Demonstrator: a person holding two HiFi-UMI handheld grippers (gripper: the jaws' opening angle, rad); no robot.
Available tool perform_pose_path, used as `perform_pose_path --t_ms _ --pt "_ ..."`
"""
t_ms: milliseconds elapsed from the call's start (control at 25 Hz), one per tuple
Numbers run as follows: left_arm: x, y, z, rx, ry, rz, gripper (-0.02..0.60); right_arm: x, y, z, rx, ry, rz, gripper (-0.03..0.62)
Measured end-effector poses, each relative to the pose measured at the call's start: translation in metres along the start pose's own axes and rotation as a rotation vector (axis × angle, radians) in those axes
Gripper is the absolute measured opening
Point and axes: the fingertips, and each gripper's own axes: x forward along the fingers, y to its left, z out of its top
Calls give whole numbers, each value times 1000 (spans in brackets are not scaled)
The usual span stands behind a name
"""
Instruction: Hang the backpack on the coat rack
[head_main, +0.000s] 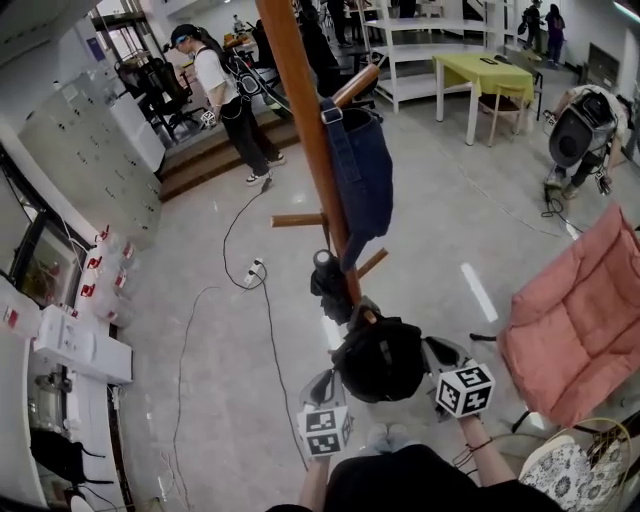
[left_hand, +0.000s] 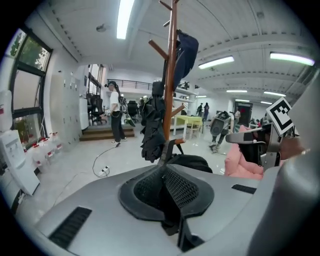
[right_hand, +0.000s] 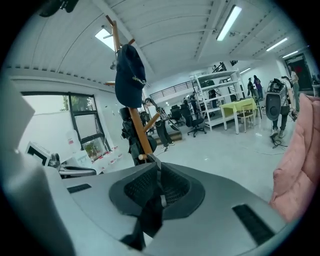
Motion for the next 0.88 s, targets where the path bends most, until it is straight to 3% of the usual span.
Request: perform_pose_path --t_ms 360,480,880 --pt "-31 -9 55 70 -123 -49 20 -23 37 61 -65 -114 109 15" --pt "-40 -6 70 116 -156 -41 17 -32 44 82 -82 -166 118 14" --pt "-67 23 107 112 -262 47 17 -43 43 115 -130 -262 78 14"
